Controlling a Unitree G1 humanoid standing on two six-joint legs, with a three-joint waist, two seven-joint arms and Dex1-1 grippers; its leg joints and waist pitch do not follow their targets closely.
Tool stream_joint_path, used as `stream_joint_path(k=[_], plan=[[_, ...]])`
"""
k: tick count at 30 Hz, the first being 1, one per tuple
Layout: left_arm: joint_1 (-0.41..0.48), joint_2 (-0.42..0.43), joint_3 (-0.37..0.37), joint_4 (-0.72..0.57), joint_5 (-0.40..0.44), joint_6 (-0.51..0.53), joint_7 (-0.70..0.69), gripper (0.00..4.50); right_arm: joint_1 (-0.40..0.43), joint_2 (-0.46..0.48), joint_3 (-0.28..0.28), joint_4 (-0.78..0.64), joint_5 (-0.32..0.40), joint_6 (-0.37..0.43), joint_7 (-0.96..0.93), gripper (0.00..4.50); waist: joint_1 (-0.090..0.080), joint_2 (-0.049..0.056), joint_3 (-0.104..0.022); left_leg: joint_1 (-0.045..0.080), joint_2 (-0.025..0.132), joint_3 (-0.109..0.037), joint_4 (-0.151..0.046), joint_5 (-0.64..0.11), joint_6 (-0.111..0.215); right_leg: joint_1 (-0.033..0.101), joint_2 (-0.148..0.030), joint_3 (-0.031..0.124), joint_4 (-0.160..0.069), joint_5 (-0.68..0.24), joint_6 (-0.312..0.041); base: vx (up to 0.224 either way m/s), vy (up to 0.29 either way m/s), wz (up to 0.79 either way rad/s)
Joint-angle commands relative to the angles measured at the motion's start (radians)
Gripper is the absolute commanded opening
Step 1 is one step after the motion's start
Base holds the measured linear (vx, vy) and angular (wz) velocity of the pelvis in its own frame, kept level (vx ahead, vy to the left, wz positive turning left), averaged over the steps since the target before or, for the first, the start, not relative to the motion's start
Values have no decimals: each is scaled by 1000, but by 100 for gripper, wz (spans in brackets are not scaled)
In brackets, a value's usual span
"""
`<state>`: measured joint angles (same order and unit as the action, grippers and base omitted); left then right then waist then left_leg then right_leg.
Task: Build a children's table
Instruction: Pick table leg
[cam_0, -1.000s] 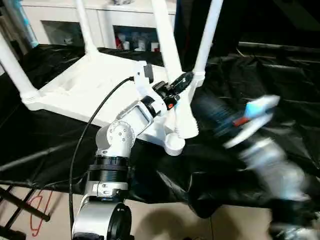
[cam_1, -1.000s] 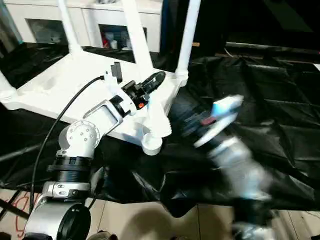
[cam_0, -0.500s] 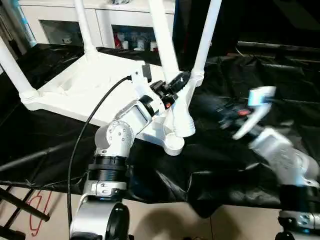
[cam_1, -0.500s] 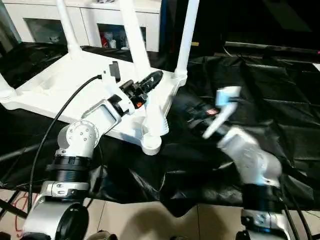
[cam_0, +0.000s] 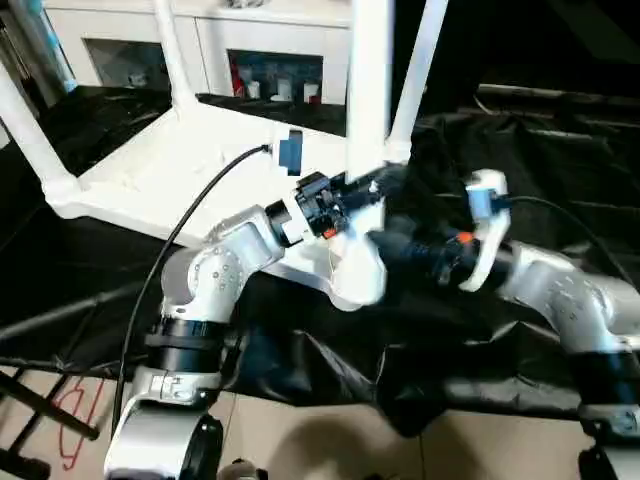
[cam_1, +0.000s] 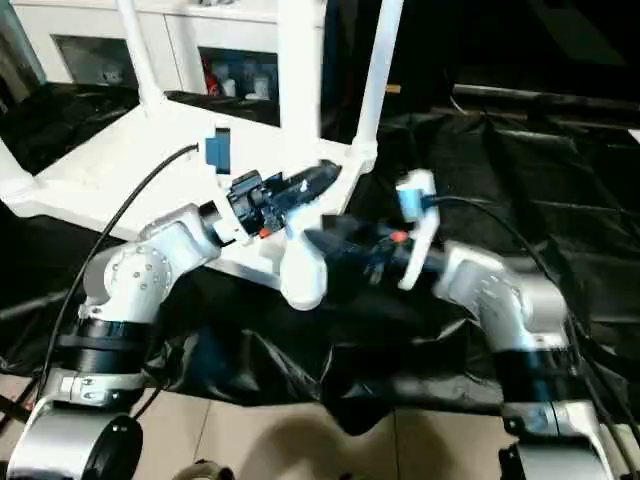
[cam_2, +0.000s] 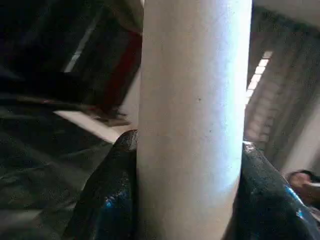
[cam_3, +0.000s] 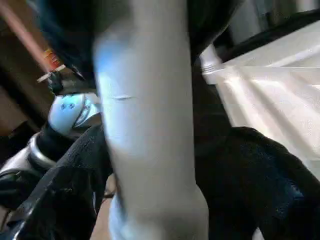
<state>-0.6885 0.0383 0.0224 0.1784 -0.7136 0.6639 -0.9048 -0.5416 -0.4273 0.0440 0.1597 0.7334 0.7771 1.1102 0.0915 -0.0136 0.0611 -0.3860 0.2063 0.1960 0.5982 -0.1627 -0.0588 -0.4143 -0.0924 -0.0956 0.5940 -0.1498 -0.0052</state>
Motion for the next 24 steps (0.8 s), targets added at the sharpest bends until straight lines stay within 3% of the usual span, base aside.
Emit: stream_joint_path(k=[1,2,6,14,22,24], plan=[[-30,-13,-22,-35,-27,9,-26,198,-5,-9,13,5,-24,10,5,384,2,-17,-75,20,25,-11,-65,-206,20,54,-54,44,-80,-374,-138,0,0,0],[-32,-16,-25,-31,-27,10,-38,198,-10,-11,35,2,-28,9,26,357,3,-19,-76,18,25,-11,-64,-204,19,56,-53,45,-78,-364,-139,0,0,0],[-31,-15,-25,-34,-35,21,-57,198,-15,-16,72,22,-60,-6,51,344,2,-20,-77,16,23,-12,-63,-192,19,58,-53,45,-75,-340,-145,0,0,0],[-34,-6,-17,-29,-44,30,-68,198,-15,-9,74,30,-66,-12,61,264,3,-15,-80,18,25,-11,-61,-178,26,61,-51,45,-67,-275,-179,0,0,0],[-30,-6,-24,-31,-37,28,-66,198,-11,5,72,33,-91,-35,34,225,3,-13,-79,19,24,-12,-62,-194,19,60,-52,45,-70,-303,-170,0,0,0],[-37,-16,-20,-9,0,-3,-11,254,-15,24,59,41,-109,-62,-11,215,1,-12,-79,19,24,-12,-62,-198,18,59,-51,45,-71,-307,-169,0,0,0]])
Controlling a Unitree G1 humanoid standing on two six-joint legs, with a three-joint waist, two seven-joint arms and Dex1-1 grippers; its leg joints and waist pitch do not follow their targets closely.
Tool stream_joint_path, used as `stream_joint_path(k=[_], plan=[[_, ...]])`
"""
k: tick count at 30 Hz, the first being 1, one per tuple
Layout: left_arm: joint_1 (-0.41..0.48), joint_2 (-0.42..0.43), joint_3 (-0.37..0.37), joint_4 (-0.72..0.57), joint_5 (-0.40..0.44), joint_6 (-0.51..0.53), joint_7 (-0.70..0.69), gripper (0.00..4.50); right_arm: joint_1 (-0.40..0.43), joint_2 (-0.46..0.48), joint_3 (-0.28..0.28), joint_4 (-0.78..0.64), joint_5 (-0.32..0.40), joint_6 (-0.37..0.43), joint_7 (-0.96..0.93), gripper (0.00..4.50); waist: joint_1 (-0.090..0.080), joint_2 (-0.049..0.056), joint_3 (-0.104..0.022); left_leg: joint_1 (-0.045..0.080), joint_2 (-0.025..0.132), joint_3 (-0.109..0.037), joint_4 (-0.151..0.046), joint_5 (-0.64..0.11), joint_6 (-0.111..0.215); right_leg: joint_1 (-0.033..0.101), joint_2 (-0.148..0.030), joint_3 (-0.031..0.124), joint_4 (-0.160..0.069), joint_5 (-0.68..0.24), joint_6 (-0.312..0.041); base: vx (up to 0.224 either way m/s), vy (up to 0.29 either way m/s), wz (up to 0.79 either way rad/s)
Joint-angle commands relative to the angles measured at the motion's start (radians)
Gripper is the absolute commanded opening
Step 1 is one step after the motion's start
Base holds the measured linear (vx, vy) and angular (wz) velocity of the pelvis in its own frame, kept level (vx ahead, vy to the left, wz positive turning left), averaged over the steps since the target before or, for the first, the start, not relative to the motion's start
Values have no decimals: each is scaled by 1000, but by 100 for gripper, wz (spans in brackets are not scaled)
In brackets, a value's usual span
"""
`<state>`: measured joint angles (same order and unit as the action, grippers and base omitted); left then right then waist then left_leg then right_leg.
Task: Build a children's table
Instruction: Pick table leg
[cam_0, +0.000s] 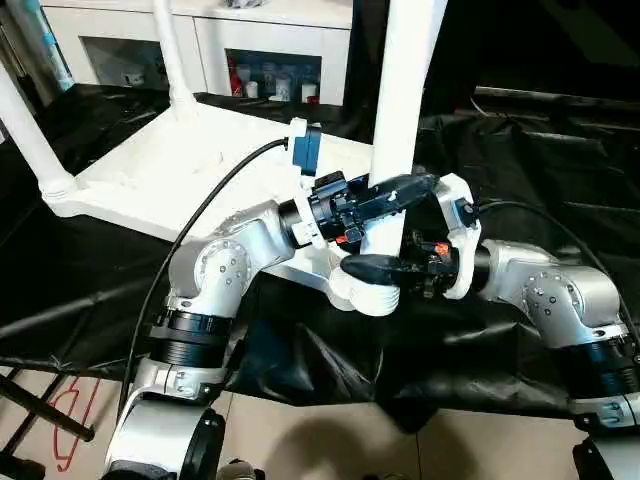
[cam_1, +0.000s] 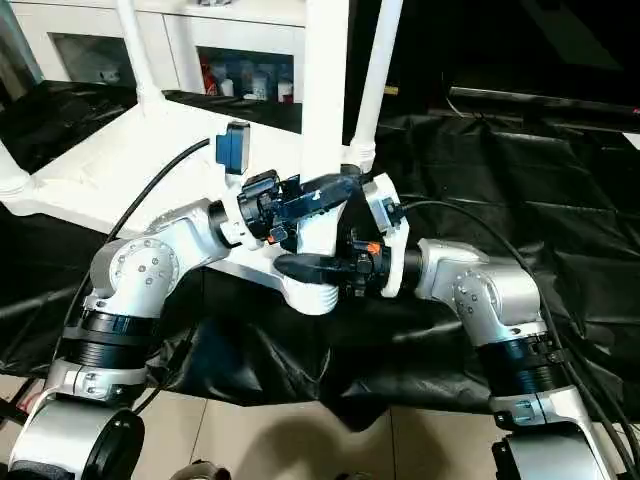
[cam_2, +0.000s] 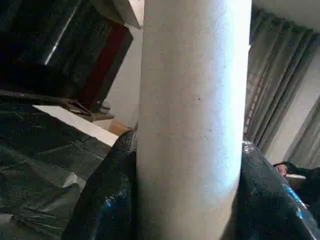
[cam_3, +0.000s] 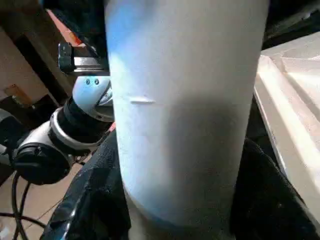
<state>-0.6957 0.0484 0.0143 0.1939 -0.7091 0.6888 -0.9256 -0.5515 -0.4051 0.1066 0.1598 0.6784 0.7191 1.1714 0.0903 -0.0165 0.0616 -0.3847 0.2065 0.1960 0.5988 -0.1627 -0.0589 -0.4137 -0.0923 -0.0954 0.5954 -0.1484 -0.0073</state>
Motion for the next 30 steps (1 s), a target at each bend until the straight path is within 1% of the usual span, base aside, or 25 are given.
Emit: stream_joint_path(k=[1,2,4,5,6,7,8,9,10,11,12,13,14,15,16,17,18,19,20,21,22,24,25,26,30], plan=[[-30,-26,-12,-25,-4,-28,10,268,-5,2,-4,41,-54,-4,-72,214,2,-9,-80,18,25,-13,-63,-197,13,59,-51,45,-72,-309,-164,0,0,0],[-40,-41,9,3,13,-43,64,270,-11,25,-17,53,-68,-26,-122,209,2,-10,-79,19,24,-12,-62,-197,10,58,-51,45,-74,-310,-162,0,0,0],[-42,-48,23,10,21,-67,83,279,-15,49,-28,63,-85,-49,-172,205,1,-10,-80,18,22,-13,-62,-200,5,58,-53,44,-75,-323,-158,0,0,0],[-42,-48,23,10,21,-67,83,304,-15,49,-28,63,-85,-49,-172,202,0,-10,-80,17,23,-14,-64,-200,4,59,-53,43,-74,-328,-154,0,0,0],[-42,-53,30,11,29,-83,101,304,-16,60,-31,69,-97,-63,-197,202,1,-10,-81,18,22,-13,-63,-200,6,59,-52,43,-76,-329,-151,0,0,0],[-47,-61,36,23,58,-111,149,311,-19,75,-33,77,-116,-84,-237,202,2,-9,-81,21,24,-13,-63,-203,6,57,-52,44,-75,-324,-152,0,0,0],[-48,-63,38,26,64,-118,160,314,-19,78,-34,79,-121,-89,-246,202,-1,-9,-81,17,25,-14,-64,-195,2,57,-51,44,-73,-304,-153,0,0,0],[-56,-72,46,47,102,-152,225,315,-22,92,-29,86,-149,-114,-288,202,0,-10,-82,17,23,-14,-63,-192,2,59,-51,43,-73,-300,-153,0,0,0],[-70,-80,60,78,141,-174,314,315,-23,114,-19,93,-195,-151,-354,202,-1,-8,-82,17,26,-15,-64,-186,-1,57,-51,46,-70,-282,-153,0,0,0],[-76,-83,65,90,155,-182,347,315,-23,123,-15,95,-214,-166,-379,202,-3,-8,-82,20,23,-14,-63,-193,-7,56,-50,44,-71,-285,-152,0,0,0],[-80,-86,69,99,165,-187,371,315,-23,129,-13,97,-227,-176,-397,202,-1,-9,-83,20,23,-14,-62,-192,-9,58,-52,45,-70,-283,-151,0,0,0],[-92,-98,81,117,190,-210,430,315,-20,159,5,90,-274,-212,-458,200,-2,-11,-83,17,22,-15,-63,-188,-9,59,-51,45,-69,-282,-146,0,0,0],[-100,-109,93,123,194,-212,471,315,-21,184,10,86,-292,-221,-503,200,-4,-10,-83,18,21,-14,-63,-186,-11,58,-51,45,-69,-281,-140,0,0,0],[-109,-118,105,131,208,-215,529,315,-23,201,12,83,-303,-229,-532,200,-6,-12,-83,17,21,-14,-64,-185,-6,59,-50,45,-69,-276,-139,0,0,0],[-111,-118,105,134,218,-221,545,315,-25,209,11,83,-305,-229,-545,200,-6,-11,-85,15,21,-15,-62,-180,-5,61,-50,45,-65,-265,-140,0,0,0],[-120,-118,104,148,262,-248,606,298,-34,236,5,86,-314,-229,-594,200,-7,-10,-84,17,22,-15,-63,-177,0,58,-49,46,-67,-255,-141,0,0,0],[-122,-118,100,153,280,-264,624,288,-35,245,3,86,-319,-231,-607,200,-7,-12,-85,17,22,-14,-63,-173,5,59,-49,46,-66,-246,-141,0,0,0],[-123,-118,101,154,282,-266,628,281,-36,247,3,86,-319,-232,-610,199,-5,-11,-85,17,22,-15,-63,-170,7,60,-49,46,-65,-243,-142,0,0,0],[-126,-128,116,158,284,-278,664,281,-41,263,-2,87,-325,-236,-632,199,-6,-14,-85,16,22,-13,-63,-169,10,59,-48,47,-65,-234,-143,0,0,0],[-127,-132,124,160,279,-281,674,262,-43,269,-3,87,-328,-237,-637,199,-6,-13,-84,16,21,-13,-63,-170,11,59,-49,47,-65,-236,-144,0,0,0],[-127,-132,124,160,279,-281,674,262,-43,269,-3,87,-328,-237,-637,199,-5,-11,-84,17,22,-13,-63,-174,11,58,-49,47,-65,-239,-146,0,0,0],[-126,-141,133,156,273,-283,689,241,-43,279,-5,85,-337,-243,-644,198,-4,-14,-83,17,22,-12,-64,-176,13,58,-50,47,-65,-243,-148,0,0,0],[-125,-142,132,155,276,-285,692,237,-43,282,-6,85,-339,-244,-647,198,-4,-13,-82,18,22,-12,-63,-181,12,57,-50,47,-67,-250,-147,0,0,0],[-123,-145,133,151,277,-287,697,217,-43,284,-8,86,-342,-246,-651,198,-4,-15,-81,19,23,-12,-65,-192,8,56,-50,47,-69,-262,-143,0,0,0],[-119,-153,131,145,272,-293,695,193,-44,287,-12,87,-345,-250,-663,197,-4,-16,-81,19,23,-13,-65,-196,3,56,-51,47,-69,-268,-134,0,0,0]])
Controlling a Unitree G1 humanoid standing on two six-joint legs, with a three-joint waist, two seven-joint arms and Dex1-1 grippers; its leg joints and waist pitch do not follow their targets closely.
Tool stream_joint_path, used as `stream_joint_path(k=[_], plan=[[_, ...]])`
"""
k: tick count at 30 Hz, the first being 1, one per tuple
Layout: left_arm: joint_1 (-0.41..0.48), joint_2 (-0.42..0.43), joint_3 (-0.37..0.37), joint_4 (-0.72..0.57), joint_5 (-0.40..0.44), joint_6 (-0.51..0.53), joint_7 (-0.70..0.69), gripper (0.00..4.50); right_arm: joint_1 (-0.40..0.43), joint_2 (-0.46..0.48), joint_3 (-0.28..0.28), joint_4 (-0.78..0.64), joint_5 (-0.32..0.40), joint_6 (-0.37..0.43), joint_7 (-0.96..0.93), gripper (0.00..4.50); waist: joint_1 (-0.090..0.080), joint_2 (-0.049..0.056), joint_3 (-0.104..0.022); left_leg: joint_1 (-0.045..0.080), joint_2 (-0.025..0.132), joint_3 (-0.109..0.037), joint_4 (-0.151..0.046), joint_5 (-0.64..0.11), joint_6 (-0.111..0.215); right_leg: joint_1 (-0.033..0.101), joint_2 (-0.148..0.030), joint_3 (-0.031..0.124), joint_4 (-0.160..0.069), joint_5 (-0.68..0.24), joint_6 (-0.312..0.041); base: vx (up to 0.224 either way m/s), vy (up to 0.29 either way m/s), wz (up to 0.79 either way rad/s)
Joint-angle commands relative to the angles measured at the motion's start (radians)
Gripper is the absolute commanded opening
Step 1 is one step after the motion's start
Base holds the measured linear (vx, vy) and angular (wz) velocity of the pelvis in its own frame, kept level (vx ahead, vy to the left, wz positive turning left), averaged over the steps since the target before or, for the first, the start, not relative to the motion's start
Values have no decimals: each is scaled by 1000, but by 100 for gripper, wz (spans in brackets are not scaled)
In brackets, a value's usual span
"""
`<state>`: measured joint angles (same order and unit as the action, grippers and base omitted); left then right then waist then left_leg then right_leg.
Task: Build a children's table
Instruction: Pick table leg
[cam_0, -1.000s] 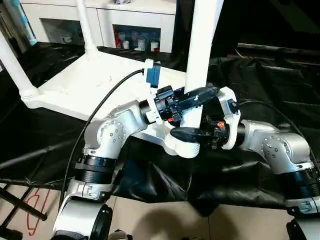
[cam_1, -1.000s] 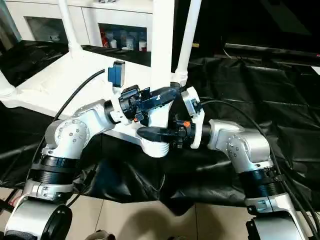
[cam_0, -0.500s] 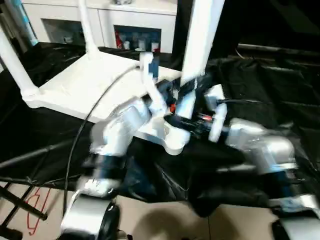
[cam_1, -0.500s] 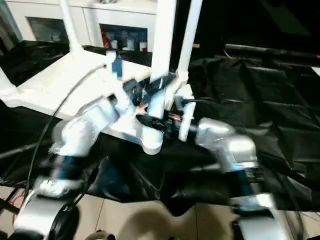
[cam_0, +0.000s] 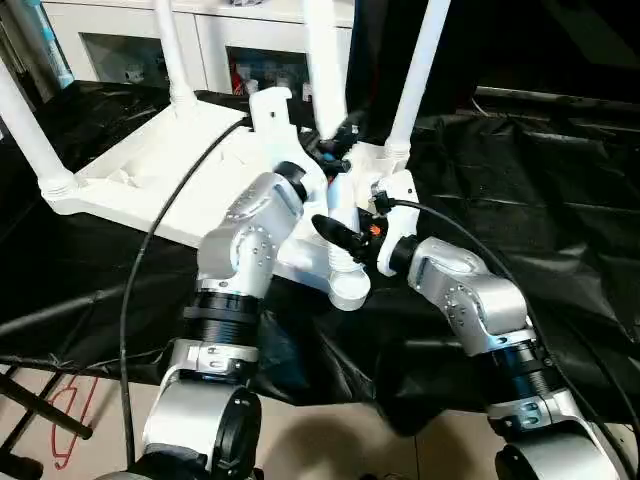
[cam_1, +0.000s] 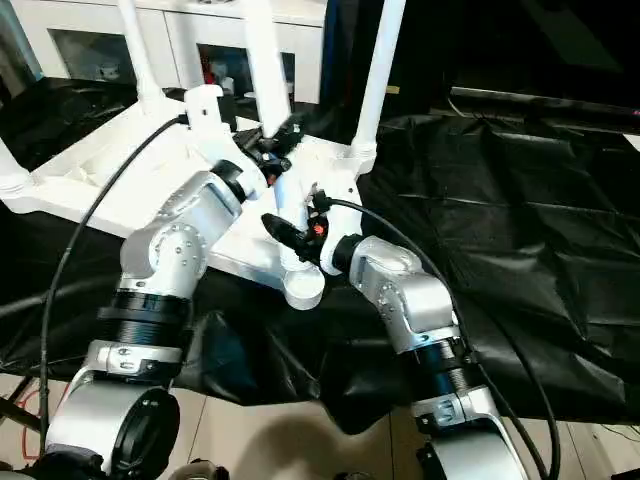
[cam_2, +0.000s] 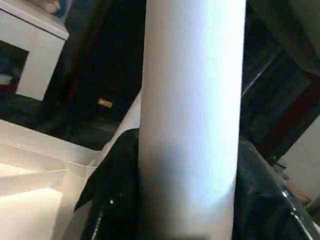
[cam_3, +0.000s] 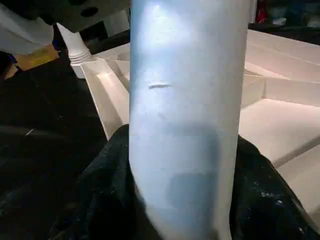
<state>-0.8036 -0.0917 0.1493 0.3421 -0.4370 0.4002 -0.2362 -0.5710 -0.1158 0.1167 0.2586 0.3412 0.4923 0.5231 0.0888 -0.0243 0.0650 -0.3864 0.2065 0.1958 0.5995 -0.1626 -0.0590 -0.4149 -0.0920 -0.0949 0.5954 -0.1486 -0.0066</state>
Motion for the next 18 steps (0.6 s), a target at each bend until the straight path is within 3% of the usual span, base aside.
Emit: stream_joint_path(k=[1,3,5,12,15,18], plan=[[-11,-14,-7,-4,-1,-6,2,190,-24,-3,-23,-13,-9,-24,-14,197,-2,-8,-84,20,23,-13,-66,-194,3,57,-51,47,-69,-265,-135,0,0,0],[-9,-14,-14,-12,-6,-3,-16,188,-22,-9,-34,-24,20,3,19,197,-2,-9,-84,20,22,-12,-66,-187,7,58,-50,47,-67,-248,-139,0,0,0],[-9,-11,-20,-13,-7,-2,-30,187,-19,-18,-38,-34,36,18,41,267,-1,-10,-84,20,23,-12,-65,-184,11,59,-50,48,-66,-241,-142,0,0,0],[-16,51,-48,-18,-36,32,-178,185,-24,-161,-79,-81,154,141,254,314,3,-13,-86,17,20,-10,-61,-156,36,65,-51,48,-61,-207,-160,0,0,0],[-29,72,-34,-21,-100,80,-269,185,-33,-239,-80,-70,183,195,361,351,7,-16,-85,18,19,-8,-57,-157,43,65,-52,46,-62,-235,-171,0,0,0],[-32,91,-34,-34,-154,130,-365,185,-41,-274,-79,-55,203,228,412,355,6,-18,-85,16,19,-9,-56,-155,41,65,-54,45,-63,-256,-174,0,0,0]])
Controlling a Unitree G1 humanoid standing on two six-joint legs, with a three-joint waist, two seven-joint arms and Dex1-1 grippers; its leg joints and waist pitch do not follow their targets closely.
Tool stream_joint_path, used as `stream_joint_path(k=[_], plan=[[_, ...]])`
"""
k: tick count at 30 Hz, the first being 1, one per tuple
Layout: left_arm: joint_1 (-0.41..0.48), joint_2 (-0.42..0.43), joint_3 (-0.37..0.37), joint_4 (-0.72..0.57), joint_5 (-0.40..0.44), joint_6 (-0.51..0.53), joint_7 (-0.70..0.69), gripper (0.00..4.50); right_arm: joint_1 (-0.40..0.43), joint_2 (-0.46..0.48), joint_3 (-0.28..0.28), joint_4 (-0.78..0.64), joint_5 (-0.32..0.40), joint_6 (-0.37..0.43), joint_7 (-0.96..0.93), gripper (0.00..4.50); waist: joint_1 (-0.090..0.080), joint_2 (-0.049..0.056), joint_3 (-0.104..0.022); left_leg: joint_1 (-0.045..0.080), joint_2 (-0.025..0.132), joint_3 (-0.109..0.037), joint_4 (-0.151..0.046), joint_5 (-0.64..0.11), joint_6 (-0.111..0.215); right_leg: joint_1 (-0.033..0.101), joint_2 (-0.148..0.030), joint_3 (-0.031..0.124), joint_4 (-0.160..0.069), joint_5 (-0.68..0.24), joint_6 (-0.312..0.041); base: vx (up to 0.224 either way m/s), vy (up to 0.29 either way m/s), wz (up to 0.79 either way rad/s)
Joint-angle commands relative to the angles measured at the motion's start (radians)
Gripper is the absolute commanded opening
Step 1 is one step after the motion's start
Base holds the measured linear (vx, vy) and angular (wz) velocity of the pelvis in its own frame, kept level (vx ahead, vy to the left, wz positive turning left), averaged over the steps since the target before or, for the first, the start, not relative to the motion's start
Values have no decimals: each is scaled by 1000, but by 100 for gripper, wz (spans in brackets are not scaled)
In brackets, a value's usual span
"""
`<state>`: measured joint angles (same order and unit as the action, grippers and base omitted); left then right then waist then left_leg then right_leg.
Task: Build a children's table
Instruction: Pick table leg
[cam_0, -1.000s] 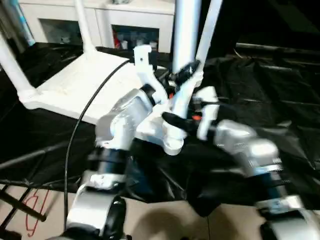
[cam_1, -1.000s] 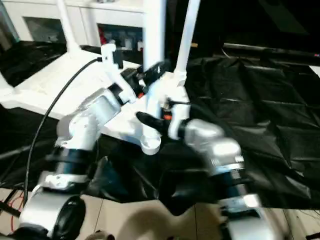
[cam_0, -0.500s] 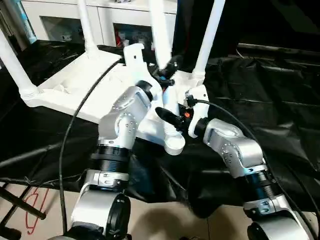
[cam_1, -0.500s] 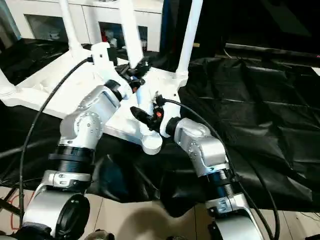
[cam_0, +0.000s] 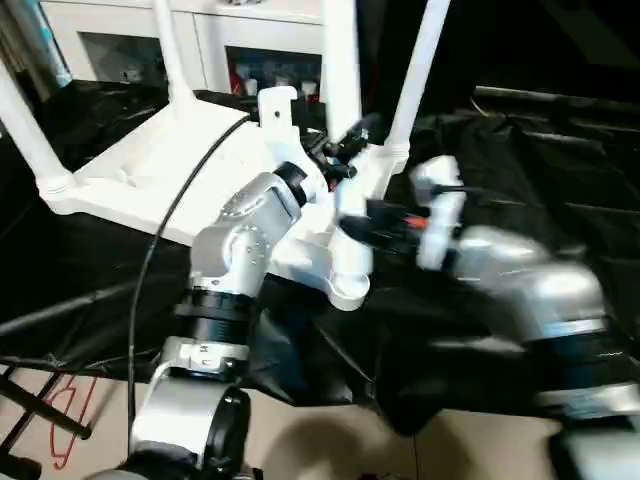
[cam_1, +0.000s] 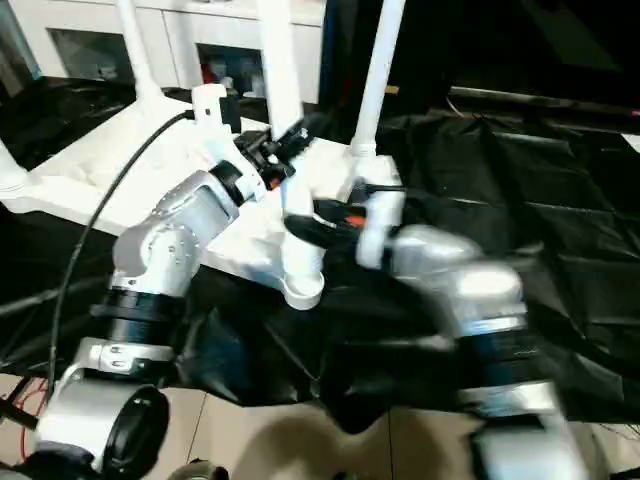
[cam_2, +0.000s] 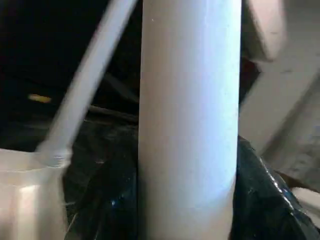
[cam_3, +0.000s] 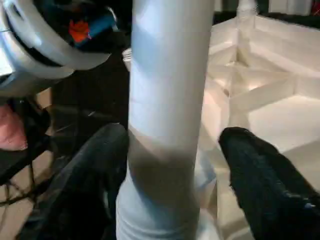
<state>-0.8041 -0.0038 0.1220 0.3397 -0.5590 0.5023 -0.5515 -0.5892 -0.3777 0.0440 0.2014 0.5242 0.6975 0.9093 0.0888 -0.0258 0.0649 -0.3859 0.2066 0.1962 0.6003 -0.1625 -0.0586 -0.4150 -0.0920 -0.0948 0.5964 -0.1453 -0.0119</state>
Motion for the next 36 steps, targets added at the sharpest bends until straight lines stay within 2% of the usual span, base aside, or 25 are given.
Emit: stream_joint_path(k=[1,2,4,7,12,18,26,27,31,32,36], plan=[[-30,14,-9,-42,-63,60,-103,185,-24,-30,1,1,28,39,54,355,6,-15,-85,17,20,-9,-58,-157,42,63,-53,45,-65,-261,-170,0,0,0],[-31,24,-7,-52,-106,106,-153,185,-24,-47,13,-4,36,57,85,355,8,-16,-86,18,19,-8,-57,-155,43,65,-53,45,-62,-262,-176,0,0,0],[-31,33,-8,-62,-133,137,-187,185,-24,-57,22,-7,38,64,106,355,7,-16,-85,16,22,-10,-57,-153,43,64,-53,44,-61,-253,-183,0,0,0],[-29,62,-50,-80,-132,150,-259,185,-37,-62,24,1,59,86,147,355,6,-15,-84,19,23,-10,-58,-161,42,61,-52,44,-63,-263,-183,0,0,0],[-31,65,-54,-89,-149,170,-289,185,-49,-61,26,9,63,96,167,355,7,-14,-84,20,24,-11,-58,-164,26,61,-54,45,-64,-276,-176,0,0,0],[-22,66,-59,-111,-174,186,-330,185,-46,-58,37,-2,71,108,187,355,9,-14,-85,19,23,-11,-59,-156,24,63,-53,45,-62,-268,-174,0,0,0],[-9,70,-78,-128,-166,189,-368,185,-41,-57,50,-20,86,123,225,355,9,-15,-85,19,23,-10,-58,-154,27,63,-53,45,-61,-262,-180,0,0,0],[-9,67,-76,-129,-168,188,-367,185,-39,-57,57,-25,85,125,229,328,10,-15,-85,19,23,-10,-58,-154,27,63,-53,45,-62,-264,-179,0,0,0],[-9,64,-73,-130,-168,187,-367,185,-34,-56,70,-28,81,128,238,313,10,-18,-85,18,23,-10,-58,-157,25,63,-54,45,-63,-279,-169,0,0,0],[-9,63,-71,-129,-168,185,-365,185,-33,-56,74,-28,80,128,239,285,10,-17,-85,19,23,-10,-58,-155,24,63,-54,45,-64,-283,-166,0,0,0],[-11,64,-67,-125,-164,180,-360,185,-34,-47,73,-17,68,117,222,266,10,-18,-85,18,23,-11,-58,-154,23,62,-53,45,-63,-283,-164,0,0,0]])
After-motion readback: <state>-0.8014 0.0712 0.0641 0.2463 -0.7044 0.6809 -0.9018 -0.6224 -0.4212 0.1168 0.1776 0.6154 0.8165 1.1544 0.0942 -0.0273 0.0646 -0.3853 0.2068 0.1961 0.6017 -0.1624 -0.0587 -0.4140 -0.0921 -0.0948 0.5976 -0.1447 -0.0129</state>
